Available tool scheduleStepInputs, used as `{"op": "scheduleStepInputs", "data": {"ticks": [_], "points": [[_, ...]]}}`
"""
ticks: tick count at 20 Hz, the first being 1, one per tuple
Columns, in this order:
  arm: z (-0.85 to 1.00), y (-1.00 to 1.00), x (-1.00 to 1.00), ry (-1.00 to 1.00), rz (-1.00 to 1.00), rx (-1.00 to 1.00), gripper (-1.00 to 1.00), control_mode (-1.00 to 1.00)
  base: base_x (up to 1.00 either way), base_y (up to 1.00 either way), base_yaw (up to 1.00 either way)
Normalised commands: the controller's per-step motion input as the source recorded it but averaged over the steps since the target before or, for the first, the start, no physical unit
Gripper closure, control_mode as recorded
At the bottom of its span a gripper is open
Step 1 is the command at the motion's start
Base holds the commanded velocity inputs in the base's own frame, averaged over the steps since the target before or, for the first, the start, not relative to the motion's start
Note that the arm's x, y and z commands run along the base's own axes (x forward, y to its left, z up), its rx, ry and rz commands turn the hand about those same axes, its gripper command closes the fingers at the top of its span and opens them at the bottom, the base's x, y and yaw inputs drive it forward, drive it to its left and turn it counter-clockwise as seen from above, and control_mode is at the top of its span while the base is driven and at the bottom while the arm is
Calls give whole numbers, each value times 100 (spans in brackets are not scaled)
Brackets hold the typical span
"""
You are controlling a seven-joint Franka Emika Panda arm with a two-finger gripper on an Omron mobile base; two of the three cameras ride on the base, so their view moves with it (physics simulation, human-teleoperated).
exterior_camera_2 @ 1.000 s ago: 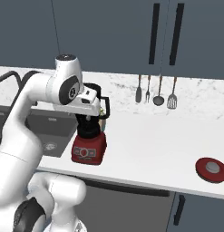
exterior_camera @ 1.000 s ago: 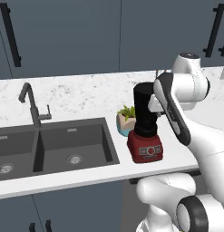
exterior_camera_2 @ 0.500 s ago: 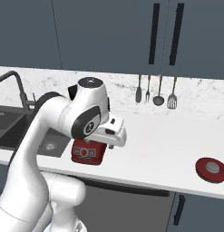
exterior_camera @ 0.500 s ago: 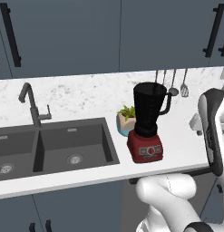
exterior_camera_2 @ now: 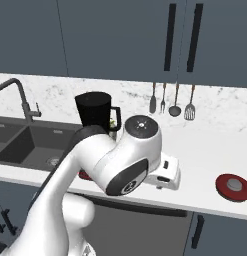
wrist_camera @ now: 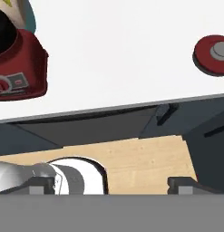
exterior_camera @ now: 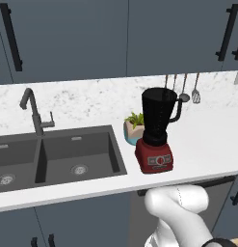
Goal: Close the lid blender by securely placing the lid on top.
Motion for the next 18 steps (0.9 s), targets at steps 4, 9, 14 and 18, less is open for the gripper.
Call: {"op": "scheduleStepInputs", "data": {"ticks": [4,9,14,18], "points": [[0,-100,-25,-14,0,0,-100,-100,0,0,0],[0,-100,4,-12,0,0,-100,-100,0,0,0],[-8,-100,89,-13,15,0,-100,-100,0,0,0],[-18,-100,90,-13,43,0,-100,-100,0,0,0]]}}
